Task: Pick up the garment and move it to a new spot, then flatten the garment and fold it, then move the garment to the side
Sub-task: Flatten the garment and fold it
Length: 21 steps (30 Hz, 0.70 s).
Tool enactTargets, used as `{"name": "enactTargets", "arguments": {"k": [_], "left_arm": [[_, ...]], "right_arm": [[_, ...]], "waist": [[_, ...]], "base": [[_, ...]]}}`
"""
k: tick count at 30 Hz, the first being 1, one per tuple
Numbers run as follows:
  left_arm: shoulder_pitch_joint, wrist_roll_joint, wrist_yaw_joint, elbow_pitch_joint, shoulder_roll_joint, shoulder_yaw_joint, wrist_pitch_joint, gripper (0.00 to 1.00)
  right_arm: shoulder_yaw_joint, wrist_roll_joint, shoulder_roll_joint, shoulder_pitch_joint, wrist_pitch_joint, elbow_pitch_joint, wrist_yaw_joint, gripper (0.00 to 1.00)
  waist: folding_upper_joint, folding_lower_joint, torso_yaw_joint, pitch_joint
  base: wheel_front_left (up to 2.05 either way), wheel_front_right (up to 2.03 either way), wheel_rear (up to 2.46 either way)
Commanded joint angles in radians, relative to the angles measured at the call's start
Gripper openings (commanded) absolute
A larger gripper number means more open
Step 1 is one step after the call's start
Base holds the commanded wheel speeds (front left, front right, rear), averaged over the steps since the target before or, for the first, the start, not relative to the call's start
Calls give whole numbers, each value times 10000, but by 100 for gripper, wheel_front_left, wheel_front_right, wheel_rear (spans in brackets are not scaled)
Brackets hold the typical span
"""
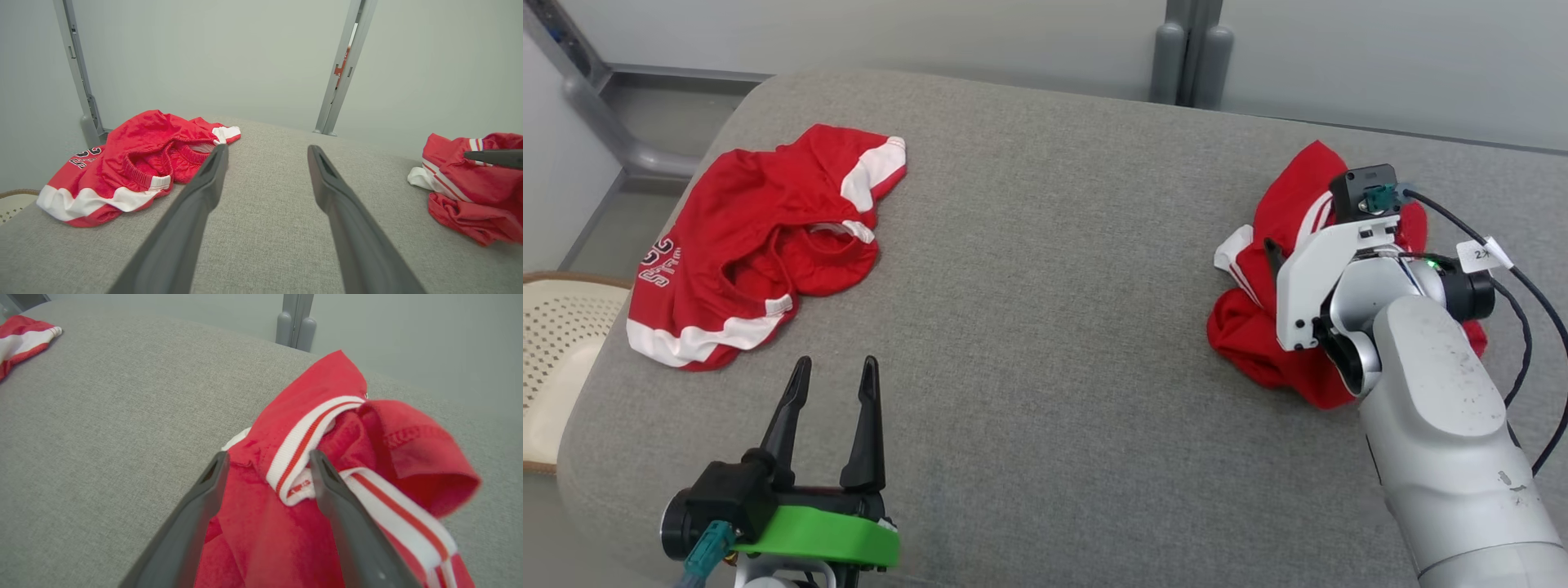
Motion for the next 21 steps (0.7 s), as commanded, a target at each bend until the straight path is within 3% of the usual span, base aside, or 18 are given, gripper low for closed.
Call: {"name": "enactTargets", "arguments": {"k": [1, 11, 12, 14, 21], "left_arm": [[-109, -104, 20, -35, 20, 3, -9, 100], [-90, -160, 5, 66, 19, -160, -9, 100], [-81, -165, 0, 83, 19, -169, -9, 100], [-55, -139, -14, 114, 19, -183, -9, 100], [85, -92, -54, 178, 19, -143, -7, 100]], "right_arm": [[-258, -152, 7, -110, 202, 87, -17, 100], [-898, -208, 110, -285, 922, 240, -17, 100], [-812, -15, 116, -304, 934, 280, -17, 60], [-623, 192, 121, -317, 876, 342, -16, 0], [90, 826, 122, -421, 63, 236, -14, 0]], "waist": [[0, 0, 311, 238], [0, 0, 439, 246], [0, 0, 446, 234], [0, 0, 448, 206], [0, 0, 405, 25]], "base": [[0, 0, 0], [0, 0, 0], [0, 0, 0], [0, 0, 0], [0, 0, 0]]}}
